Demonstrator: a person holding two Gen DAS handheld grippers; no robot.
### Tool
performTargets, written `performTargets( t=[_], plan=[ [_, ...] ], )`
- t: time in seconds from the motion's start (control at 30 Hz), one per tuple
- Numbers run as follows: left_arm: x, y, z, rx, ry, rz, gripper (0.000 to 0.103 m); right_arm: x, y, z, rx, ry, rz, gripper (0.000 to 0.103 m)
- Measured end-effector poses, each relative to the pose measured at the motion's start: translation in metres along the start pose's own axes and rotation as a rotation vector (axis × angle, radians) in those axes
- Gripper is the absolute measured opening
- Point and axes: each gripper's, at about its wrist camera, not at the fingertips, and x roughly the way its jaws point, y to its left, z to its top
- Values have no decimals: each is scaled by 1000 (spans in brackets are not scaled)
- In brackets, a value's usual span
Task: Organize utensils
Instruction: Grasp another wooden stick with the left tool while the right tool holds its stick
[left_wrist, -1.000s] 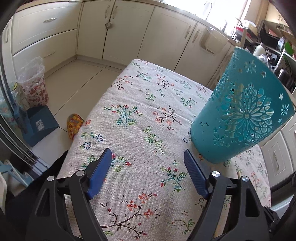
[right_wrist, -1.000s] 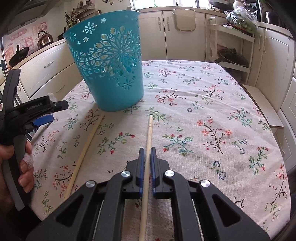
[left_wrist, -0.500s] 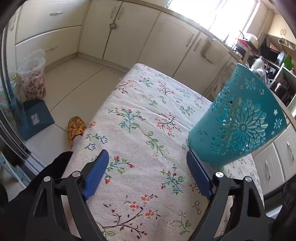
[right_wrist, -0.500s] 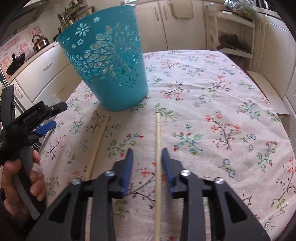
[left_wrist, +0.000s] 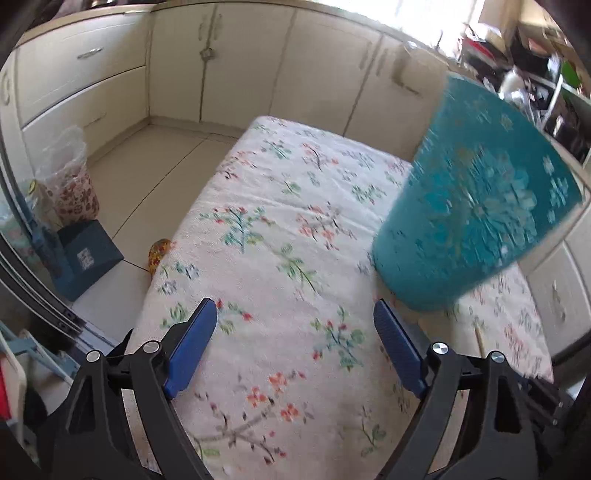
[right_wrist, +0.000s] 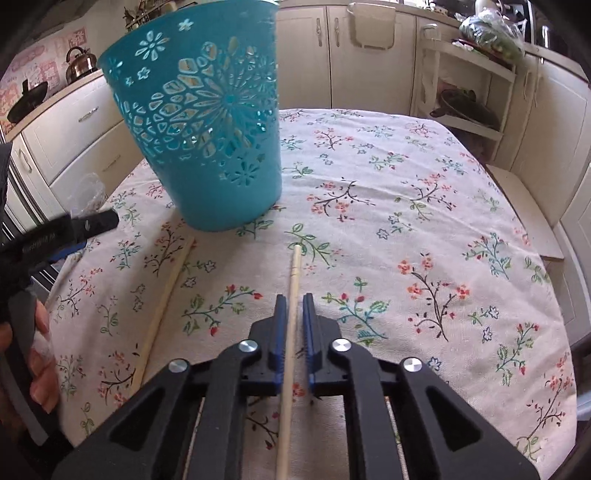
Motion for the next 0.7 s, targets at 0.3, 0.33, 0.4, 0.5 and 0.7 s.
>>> performTargets(
  t=[0.3, 0.33, 0.4, 0.5, 0.7],
  plan=[
    [-8, -76, -26, 250, 71, 33, 71, -2, -11, 1, 49, 22, 39, 6],
    [-6, -81, -26, 262, 77, 39, 70, -2, -11, 1, 52, 23, 41, 6],
    [0, -91, -28, 289, 95, 61, 66, -2, -14, 0, 63, 26, 44, 6],
    [12, -99, -30, 291, 130, 86, 56, -3, -18, -2, 73, 25, 48, 6],
    [10, -113, -33, 322, 123, 47, 5, -2, -19, -1, 81, 17, 57, 6]
  ],
)
